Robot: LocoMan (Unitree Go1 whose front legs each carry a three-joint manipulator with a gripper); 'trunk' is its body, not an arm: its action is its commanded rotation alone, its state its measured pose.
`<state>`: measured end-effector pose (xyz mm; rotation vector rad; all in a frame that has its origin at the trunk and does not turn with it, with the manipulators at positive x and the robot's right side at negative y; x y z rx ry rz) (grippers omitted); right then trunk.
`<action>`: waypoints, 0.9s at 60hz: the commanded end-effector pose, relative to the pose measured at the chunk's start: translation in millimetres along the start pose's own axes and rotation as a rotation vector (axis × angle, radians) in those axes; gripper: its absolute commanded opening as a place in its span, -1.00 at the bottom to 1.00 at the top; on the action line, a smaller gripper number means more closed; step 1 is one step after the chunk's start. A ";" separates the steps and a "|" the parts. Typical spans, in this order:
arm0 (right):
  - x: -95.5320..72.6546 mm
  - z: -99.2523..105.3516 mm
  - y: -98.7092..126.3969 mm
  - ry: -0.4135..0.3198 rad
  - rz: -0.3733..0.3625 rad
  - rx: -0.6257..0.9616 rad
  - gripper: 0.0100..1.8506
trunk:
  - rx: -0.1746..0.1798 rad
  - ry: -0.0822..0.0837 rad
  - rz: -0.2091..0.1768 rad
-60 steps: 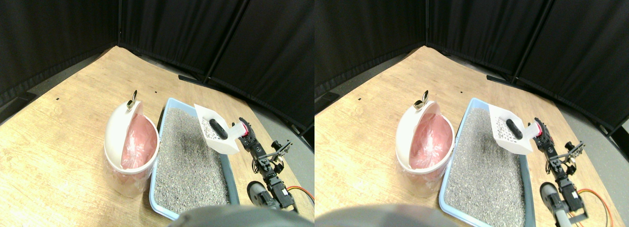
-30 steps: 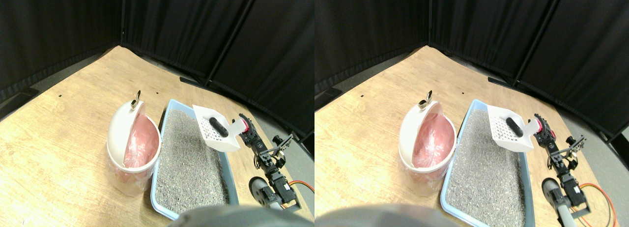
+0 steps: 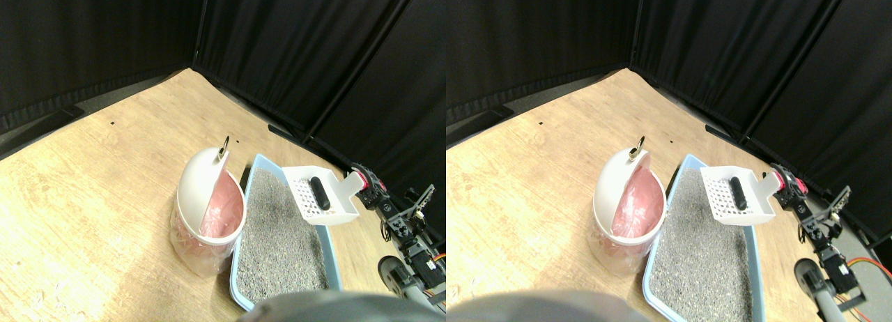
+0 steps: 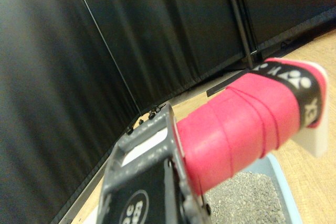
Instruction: Scoop (unimanual)
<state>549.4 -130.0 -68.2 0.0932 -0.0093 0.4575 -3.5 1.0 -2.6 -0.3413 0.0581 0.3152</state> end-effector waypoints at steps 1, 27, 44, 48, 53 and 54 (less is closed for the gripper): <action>-0.2 6.5 4.0 -0.034 0.031 -0.002 -0.95 | -0.015 0.017 0.044; 17.7 -0.9 37.8 0.032 0.174 -0.095 -0.95 | -0.079 0.010 0.122; 29.1 -9.6 66.8 0.092 0.243 -0.170 -0.95 | -0.104 0.015 0.155; 31.9 -12.2 71.7 0.099 0.267 -0.173 -0.95 | -0.107 0.014 0.159; 33.3 -14.2 78.0 0.111 0.263 -0.180 -0.95 | -0.110 0.013 0.163; 33.5 -14.4 79.4 0.116 0.263 -0.182 -0.95 | -0.110 0.013 0.163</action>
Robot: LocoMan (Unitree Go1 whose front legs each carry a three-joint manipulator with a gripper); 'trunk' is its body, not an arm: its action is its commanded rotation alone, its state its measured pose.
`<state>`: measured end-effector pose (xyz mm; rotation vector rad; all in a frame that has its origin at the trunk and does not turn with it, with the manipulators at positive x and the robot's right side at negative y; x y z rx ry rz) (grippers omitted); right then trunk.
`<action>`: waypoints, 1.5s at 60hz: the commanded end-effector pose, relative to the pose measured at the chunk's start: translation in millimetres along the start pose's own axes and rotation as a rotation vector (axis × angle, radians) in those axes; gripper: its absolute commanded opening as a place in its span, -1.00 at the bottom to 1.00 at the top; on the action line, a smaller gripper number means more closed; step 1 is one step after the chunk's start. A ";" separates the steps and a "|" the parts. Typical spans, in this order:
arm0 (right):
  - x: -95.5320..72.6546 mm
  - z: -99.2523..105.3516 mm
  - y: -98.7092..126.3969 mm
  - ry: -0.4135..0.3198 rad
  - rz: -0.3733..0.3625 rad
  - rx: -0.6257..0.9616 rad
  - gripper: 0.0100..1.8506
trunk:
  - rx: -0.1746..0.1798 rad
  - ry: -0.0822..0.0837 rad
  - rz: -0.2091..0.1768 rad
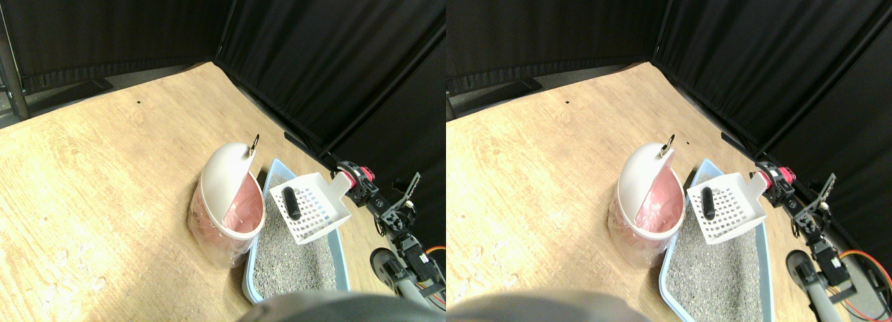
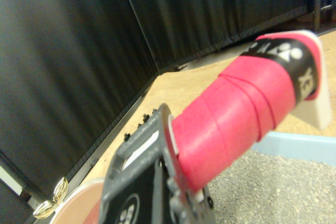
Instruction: Scoop (unimanual)
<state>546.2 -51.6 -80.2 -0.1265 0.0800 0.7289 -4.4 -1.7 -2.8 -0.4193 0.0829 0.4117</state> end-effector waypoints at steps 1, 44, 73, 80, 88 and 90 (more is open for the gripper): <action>4.2 6.8 8.3 -0.025 -0.007 -0.003 -0.95 | -0.035 -0.010 0.065; 23.1 8.6 29.3 0.135 -0.020 -0.223 -0.88 | -0.085 -0.023 0.090; 27.2 27.7 41.6 0.154 -0.025 -0.350 -0.63 | -0.107 -0.026 0.107; 28.1 33.7 42.4 0.157 -0.044 -0.338 -0.64 | -0.107 -0.028 0.104; 26.5 36.7 42.6 0.150 -0.069 -0.350 -0.91 | -0.109 -0.034 0.098; 26.4 36.3 41.7 0.141 -0.062 -0.348 -0.80 | -0.109 -0.035 0.098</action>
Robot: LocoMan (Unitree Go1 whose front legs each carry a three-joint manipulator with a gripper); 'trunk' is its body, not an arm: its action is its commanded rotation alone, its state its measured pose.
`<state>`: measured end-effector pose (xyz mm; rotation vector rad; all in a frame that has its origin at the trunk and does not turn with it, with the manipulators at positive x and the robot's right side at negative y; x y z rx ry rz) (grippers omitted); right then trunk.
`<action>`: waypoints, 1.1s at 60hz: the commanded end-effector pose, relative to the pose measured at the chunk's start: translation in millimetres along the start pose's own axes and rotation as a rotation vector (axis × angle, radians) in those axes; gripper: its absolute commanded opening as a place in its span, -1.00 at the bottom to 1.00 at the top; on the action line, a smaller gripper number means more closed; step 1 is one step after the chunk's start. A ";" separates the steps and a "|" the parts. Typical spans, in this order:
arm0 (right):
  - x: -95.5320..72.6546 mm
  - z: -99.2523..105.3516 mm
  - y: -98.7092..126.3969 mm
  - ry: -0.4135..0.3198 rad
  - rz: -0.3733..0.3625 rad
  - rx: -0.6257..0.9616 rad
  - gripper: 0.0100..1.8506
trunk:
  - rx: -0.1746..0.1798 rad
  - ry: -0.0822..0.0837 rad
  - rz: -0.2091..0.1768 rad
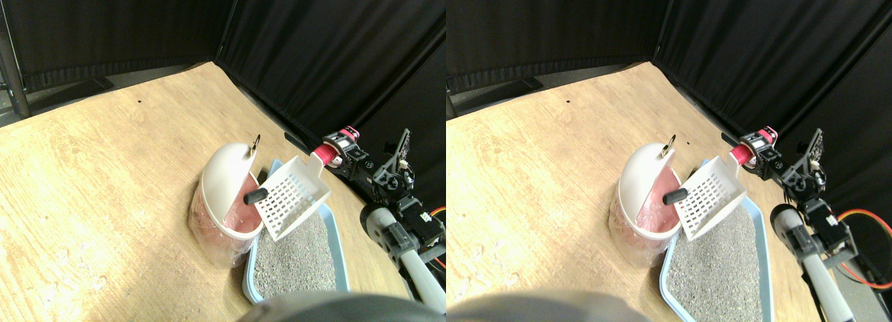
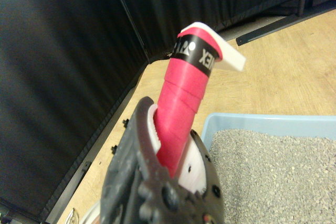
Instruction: Scoop (unimanual)
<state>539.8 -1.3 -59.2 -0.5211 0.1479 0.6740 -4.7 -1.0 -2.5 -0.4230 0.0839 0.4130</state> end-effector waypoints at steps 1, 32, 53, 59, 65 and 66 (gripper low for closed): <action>-1.2 8.3 -1.3 -0.067 -0.020 -0.018 -0.73 | -0.106 -0.036 0.096; -7.7 2.7 -3.8 -0.106 -0.040 -0.008 -0.85 | -0.083 -0.038 0.049; -29.8 -19.7 -35.4 -0.223 -0.091 0.186 -0.95 | -0.009 -0.032 -0.020; -37.0 -27.6 -47.1 -0.272 -0.112 0.253 -0.95 | 0.018 -0.028 -0.044; -47.8 -38.5 -61.4 -0.307 -0.162 0.320 -0.95 | 0.043 -0.024 -0.071; -47.8 -38.5 -61.4 -0.307 -0.162 0.320 -0.95 | 0.045 -0.023 -0.074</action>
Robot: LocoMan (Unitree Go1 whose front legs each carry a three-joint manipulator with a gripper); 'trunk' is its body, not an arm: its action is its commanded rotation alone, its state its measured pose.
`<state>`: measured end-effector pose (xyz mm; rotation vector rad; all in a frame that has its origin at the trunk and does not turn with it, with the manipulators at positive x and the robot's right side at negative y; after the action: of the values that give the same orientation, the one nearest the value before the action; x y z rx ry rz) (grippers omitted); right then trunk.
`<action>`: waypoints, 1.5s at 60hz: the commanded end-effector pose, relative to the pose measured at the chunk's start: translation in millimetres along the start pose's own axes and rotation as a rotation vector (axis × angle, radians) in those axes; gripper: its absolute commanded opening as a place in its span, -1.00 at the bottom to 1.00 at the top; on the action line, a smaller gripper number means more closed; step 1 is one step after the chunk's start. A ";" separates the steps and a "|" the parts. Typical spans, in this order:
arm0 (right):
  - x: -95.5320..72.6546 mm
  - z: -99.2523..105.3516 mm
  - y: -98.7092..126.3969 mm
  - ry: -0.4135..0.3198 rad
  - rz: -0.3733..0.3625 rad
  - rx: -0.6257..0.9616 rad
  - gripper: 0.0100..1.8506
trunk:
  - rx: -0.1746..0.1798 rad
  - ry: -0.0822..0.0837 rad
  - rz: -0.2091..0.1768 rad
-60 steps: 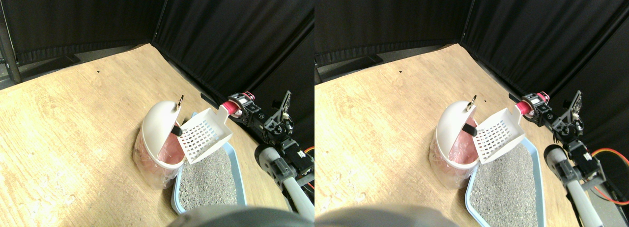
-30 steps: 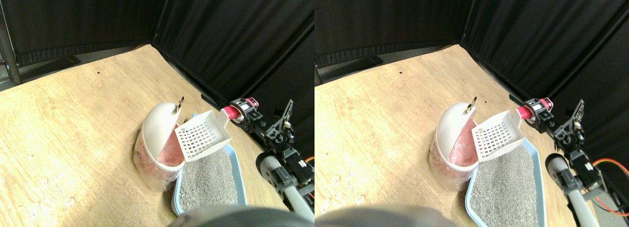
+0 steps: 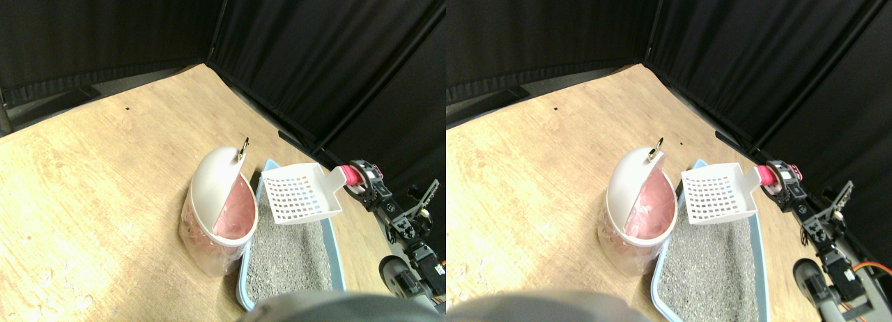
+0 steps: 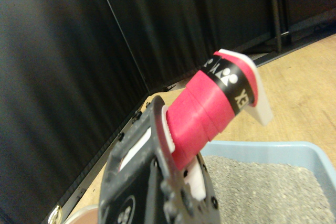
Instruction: Scoop (unimanual)
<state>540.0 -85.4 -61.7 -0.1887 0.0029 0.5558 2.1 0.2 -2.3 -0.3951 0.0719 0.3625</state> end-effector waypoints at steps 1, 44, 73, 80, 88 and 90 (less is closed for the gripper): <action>-0.9 7.5 -6.7 -0.098 -0.018 0.054 -0.95 | 0.021 -0.016 -0.025; -68.5 -60.2 -57.8 -0.149 -0.303 0.208 -0.95 | 0.164 0.033 -0.150; -82.9 -105.9 -61.3 -0.104 -0.369 0.292 -0.95 | 0.196 0.055 -0.156; -86.1 -116.2 -63.8 -0.103 -0.392 0.309 -0.95 | 0.198 0.060 -0.155; -88.9 -123.4 -64.1 -0.072 -0.425 0.310 -0.95 | 0.198 0.062 -0.155; -89.8 -125.2 -62.9 -0.060 -0.447 0.314 -0.95 | 0.197 0.061 -0.155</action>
<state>502.7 -208.5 -173.1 0.1189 0.0313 0.1361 -0.7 -2.6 -6.4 -0.2060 0.1301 0.1797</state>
